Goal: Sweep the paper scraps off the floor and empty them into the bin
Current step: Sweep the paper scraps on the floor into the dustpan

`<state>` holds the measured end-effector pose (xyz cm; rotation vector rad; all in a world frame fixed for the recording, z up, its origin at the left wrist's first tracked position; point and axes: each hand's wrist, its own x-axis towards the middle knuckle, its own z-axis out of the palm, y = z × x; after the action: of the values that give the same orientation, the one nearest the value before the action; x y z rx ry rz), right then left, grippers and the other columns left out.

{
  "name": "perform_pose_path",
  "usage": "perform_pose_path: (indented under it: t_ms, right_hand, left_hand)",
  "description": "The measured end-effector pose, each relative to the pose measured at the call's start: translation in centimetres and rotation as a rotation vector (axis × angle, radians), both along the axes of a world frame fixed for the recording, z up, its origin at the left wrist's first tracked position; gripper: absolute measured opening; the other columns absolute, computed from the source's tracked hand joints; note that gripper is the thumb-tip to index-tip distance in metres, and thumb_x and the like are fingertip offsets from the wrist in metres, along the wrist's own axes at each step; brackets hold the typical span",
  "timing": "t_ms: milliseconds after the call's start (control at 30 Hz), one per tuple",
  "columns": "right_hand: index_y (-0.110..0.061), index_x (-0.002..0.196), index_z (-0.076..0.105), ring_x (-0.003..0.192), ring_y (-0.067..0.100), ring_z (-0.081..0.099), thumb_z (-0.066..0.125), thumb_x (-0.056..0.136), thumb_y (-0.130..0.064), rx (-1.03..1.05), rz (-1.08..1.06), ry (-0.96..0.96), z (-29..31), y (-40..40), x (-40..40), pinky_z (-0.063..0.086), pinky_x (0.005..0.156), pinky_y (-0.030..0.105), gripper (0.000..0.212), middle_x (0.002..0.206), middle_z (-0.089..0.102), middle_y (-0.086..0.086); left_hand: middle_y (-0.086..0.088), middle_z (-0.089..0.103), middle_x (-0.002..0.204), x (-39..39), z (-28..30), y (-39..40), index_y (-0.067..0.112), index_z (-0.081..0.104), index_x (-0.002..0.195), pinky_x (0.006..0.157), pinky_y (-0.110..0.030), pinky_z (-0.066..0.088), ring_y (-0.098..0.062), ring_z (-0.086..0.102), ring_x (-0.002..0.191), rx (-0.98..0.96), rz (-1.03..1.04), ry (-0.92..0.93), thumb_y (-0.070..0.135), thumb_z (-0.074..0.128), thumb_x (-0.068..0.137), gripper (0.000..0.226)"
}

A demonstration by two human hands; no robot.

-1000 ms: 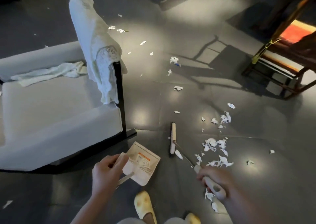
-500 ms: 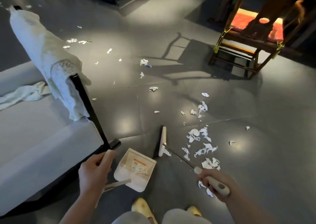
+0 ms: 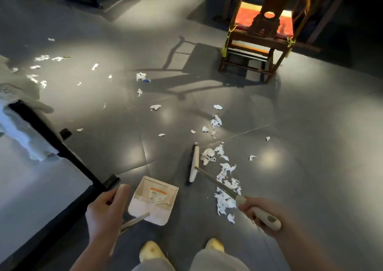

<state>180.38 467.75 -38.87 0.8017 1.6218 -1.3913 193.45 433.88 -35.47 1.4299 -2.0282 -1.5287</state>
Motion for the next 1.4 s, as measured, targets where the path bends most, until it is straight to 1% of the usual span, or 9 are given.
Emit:
perform_pose_path:
  t_ms: [267,433,567,633,733,1000,1167,1333,1400]
  right_hand:
    - [0.001,0.082,0.072,0.04,0.012,0.044,0.073,0.058,-0.013,0.111,0.074,-0.063,-1.3,7.2,0.9,0.031,0.032,0.017,0.028,0.061,0.056,0.011]
    - [-0.002,0.104,0.066,0.038,0.007,0.045,0.06,0.079,-0.003,-0.016,-0.165,-0.094,1.0,12.8,0.5,0.032,0.027,0.013,0.026,0.075,0.057,0.01]
    - [-0.018,0.105,0.072,0.049,0.013,0.045,0.083,0.045,-0.024,0.014,-0.128,-0.033,2.7,18.1,2.3,0.032,0.034,0.017,0.061,0.084,0.059,0.011]
    - [-0.018,0.099,0.073,0.05,0.015,0.048,0.081,0.054,-0.018,0.071,-0.159,0.023,3.4,19.0,3.2,0.033,0.035,0.018,0.045,0.085,0.064,0.014]
    - [-0.018,0.09,0.07,0.047,0.018,0.053,0.072,0.072,0.004,0.224,-0.162,0.139,4.2,18.8,3.6,0.037,0.037,0.019,0.028,0.079,0.068,0.017]
    - [-0.001,0.063,0.072,0.04,0.022,0.061,0.07,0.057,0.004,0.544,-0.116,0.074,2.1,17.4,7.2,0.05,0.047,0.027,0.008,0.046,0.062,0.01]
    - [0.001,0.045,0.065,0.036,0.023,0.055,0.068,0.055,0.007,0.478,-0.246,-0.06,0.6,12.4,9.0,0.047,0.044,0.029,0.012,0.044,0.061,0.015]
    - [0.0,0.049,0.065,0.036,0.02,0.051,0.067,0.066,0.008,0.325,-0.382,-0.057,1.6,5.3,7.8,0.041,0.044,0.026,0.018,0.046,0.06,0.014]
    - [0.002,0.06,0.067,0.035,0.014,0.051,0.066,0.072,0.007,0.264,-0.481,-0.047,2.1,4.0,6.5,0.039,0.037,0.021,0.014,0.048,0.058,0.012]
  left_hand:
    - [-0.021,0.061,0.066,-2.2,-0.3,4.3,0.007,0.069,0.064,0.06,-0.034,0.046,-0.023,0.051,0.058,-0.042,-0.108,-0.001,0.034,0.07,0.086,0.034]
    - [-0.019,0.061,0.06,-4.5,-0.7,7.7,0.005,0.068,0.062,0.06,-0.03,0.043,-0.022,0.051,0.054,-0.043,-0.152,0.021,0.031,0.068,0.087,0.036]
    - [-0.012,0.058,0.051,-6.7,-1.9,9.3,0.002,0.063,0.06,0.058,-0.03,0.044,-0.019,0.047,0.051,-0.089,-0.204,0.031,0.037,0.066,0.086,0.044]
    - [-0.007,0.058,0.049,-7.7,-2.2,10.1,0.004,0.063,0.059,0.054,-0.032,0.045,-0.02,0.05,0.051,-0.133,-0.247,0.036,0.039,0.066,0.088,0.045]
    - [0.001,0.062,0.051,-8.7,-2.2,11.5,0.005,0.066,0.062,0.058,-0.034,0.044,-0.025,0.055,0.056,-0.186,-0.321,0.033,0.04,0.067,0.088,0.044]
    - [-0.014,0.059,0.054,-10.3,-2.6,12.1,0.003,0.063,0.06,0.061,-0.035,0.042,-0.022,0.047,0.053,-0.149,-0.445,0.046,0.038,0.067,0.085,0.044]
    - [-0.023,0.061,0.062,-12.1,-2.6,9.6,0.001,0.065,0.063,0.061,-0.031,0.041,-0.022,0.052,0.056,-0.117,-0.488,0.03,0.03,0.069,0.087,0.038]
    - [-0.009,0.068,0.063,-14.3,-2.4,5.4,0.031,0.071,0.06,0.068,-0.034,0.05,-0.02,0.063,0.06,-0.113,-0.547,0.045,0.033,0.071,0.084,0.024]
    - [-0.008,0.064,0.059,-15.3,-2.4,4.0,0.019,0.073,0.066,0.057,-0.024,0.047,-0.015,0.053,0.051,-0.118,-0.601,0.035,0.029,0.07,0.084,0.021]
